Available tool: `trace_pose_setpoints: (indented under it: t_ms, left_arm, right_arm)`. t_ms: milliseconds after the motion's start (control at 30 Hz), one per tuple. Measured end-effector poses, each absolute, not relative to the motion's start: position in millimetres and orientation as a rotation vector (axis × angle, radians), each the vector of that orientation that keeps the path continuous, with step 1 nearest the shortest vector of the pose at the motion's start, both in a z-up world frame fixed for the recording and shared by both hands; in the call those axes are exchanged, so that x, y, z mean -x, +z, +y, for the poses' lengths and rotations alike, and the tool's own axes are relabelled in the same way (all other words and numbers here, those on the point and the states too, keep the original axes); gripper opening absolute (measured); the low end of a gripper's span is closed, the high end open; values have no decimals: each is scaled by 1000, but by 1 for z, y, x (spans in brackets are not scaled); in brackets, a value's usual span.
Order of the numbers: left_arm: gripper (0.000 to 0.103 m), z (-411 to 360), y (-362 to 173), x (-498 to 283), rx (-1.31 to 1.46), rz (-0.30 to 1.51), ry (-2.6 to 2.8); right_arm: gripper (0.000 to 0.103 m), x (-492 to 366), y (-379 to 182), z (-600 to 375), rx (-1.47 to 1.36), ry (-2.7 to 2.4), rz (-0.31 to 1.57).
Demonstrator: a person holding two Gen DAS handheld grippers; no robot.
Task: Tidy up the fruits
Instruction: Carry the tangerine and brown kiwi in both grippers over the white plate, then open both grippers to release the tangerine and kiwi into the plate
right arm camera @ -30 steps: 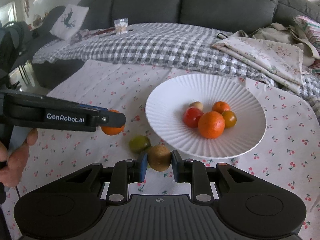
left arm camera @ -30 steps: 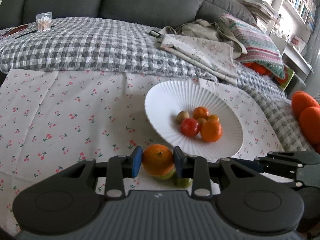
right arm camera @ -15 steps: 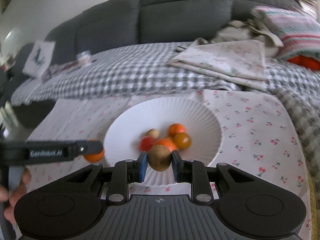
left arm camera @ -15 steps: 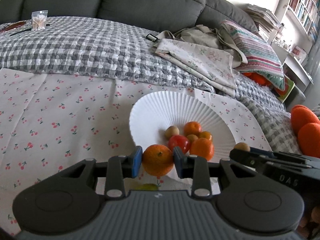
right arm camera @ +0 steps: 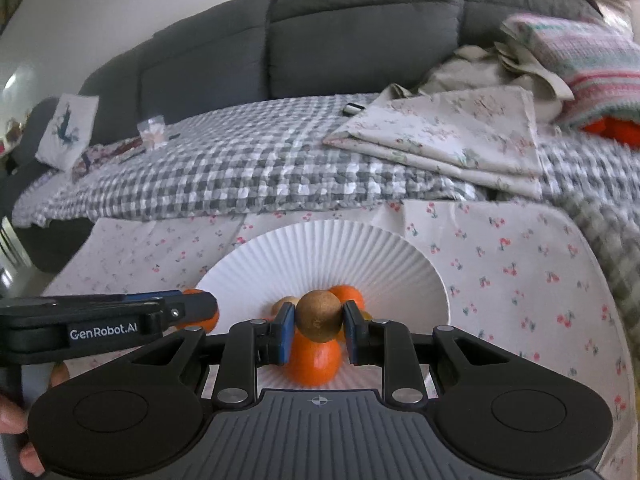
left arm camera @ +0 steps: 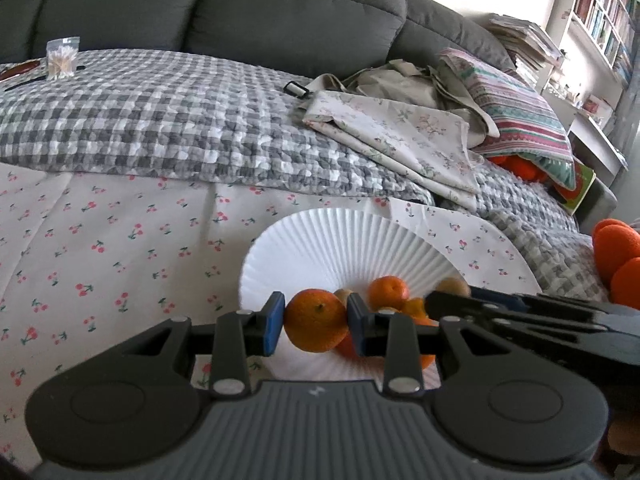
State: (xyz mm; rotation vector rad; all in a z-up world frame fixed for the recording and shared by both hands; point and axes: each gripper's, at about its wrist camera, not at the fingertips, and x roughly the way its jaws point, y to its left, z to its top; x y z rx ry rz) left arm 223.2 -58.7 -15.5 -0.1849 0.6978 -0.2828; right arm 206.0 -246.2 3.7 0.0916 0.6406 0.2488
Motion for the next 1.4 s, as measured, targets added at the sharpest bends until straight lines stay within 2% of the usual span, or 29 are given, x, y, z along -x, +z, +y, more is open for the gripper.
trace_pose_setpoints:
  t_ms: [433,867,933,1000,1067,1400]
  left_arm:
    - [33,-53,-28,-239,229,713,-283]
    - [34,-48,-28,-239,268,712,-303]
    - [42,-47,-27,-237,275,710,-311]
    - [62,-45,-22,-234,288,691,-312]
    - [68,-41,-16,-230,302,668,-308]
    - [68,-27,-5,-221,331,662,-303]
  right_arm:
    - [24,-234,-13,-230,-41,285,652]
    - [28,-237,-13,-241,-122,233,660]
    - [30,-237,-12,-244,-133,217,659]
    - [31,-235,-10,-248,-147,204,655]
    - [31,-234,-7,-252,-164,191,653]
    - [33,-219,9,-265,-243,158,667]
